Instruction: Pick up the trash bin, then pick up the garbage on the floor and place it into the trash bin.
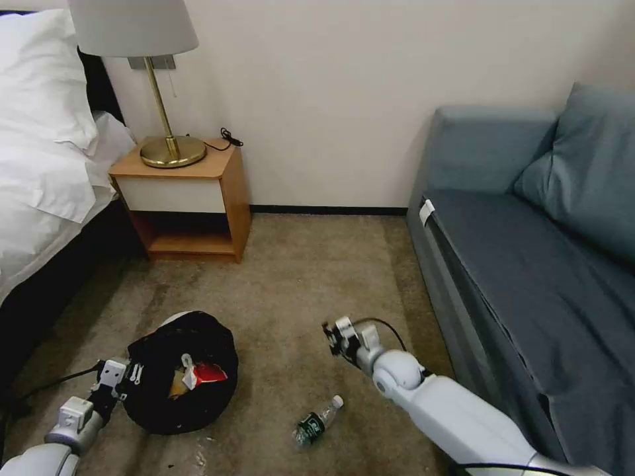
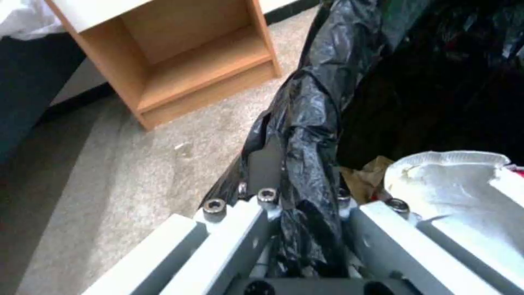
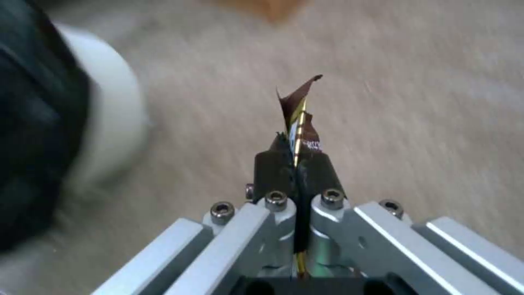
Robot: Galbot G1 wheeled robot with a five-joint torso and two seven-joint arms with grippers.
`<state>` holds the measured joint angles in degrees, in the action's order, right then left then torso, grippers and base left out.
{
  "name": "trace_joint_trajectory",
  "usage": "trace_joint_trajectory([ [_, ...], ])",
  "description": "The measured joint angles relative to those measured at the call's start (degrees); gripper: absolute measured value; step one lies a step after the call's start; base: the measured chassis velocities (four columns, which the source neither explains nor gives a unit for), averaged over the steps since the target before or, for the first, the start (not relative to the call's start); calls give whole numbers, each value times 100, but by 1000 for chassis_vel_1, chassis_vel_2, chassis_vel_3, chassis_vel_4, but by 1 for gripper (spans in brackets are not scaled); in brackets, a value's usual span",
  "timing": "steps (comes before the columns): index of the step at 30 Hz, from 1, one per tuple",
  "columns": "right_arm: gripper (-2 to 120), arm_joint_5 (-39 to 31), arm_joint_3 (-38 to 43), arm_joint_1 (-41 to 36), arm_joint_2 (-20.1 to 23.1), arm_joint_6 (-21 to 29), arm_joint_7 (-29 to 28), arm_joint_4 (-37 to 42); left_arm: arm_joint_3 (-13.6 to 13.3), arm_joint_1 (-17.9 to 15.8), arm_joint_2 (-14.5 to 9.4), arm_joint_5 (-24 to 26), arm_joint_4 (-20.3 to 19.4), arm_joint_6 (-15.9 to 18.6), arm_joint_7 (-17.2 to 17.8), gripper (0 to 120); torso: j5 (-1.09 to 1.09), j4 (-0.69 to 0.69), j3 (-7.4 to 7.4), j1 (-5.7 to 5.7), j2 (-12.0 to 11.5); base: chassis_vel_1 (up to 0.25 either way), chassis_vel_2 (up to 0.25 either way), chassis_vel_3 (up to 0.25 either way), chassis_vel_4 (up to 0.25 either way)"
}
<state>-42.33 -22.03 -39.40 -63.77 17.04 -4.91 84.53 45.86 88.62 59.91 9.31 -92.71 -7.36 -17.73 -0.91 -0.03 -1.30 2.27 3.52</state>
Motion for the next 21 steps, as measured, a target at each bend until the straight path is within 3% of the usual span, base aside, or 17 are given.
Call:
trace_joint_trajectory([
  [7, 0, -453, -153, 284, -203, 212, -217, 421, -122, -98, -14, 5, -15, 33, 33, 0, 1, 1, 0, 0, 0, 0, 0, 0, 0],
  [12, 0, -823, -417, 571, -585, 420, -427, 763, -281, -224, -33, 18, -15, 92, 109, 0, 1, 1, 0, -1, 0, 0, 0, 0, 0],
  [21, 0, -1431, -816, 839, -1048, 714, -856, 1365, -312, -393, -190, 170, 83, 161, 175, 0, 2, 1, 1, -1, 1, 0, 0, 0, 0],
])
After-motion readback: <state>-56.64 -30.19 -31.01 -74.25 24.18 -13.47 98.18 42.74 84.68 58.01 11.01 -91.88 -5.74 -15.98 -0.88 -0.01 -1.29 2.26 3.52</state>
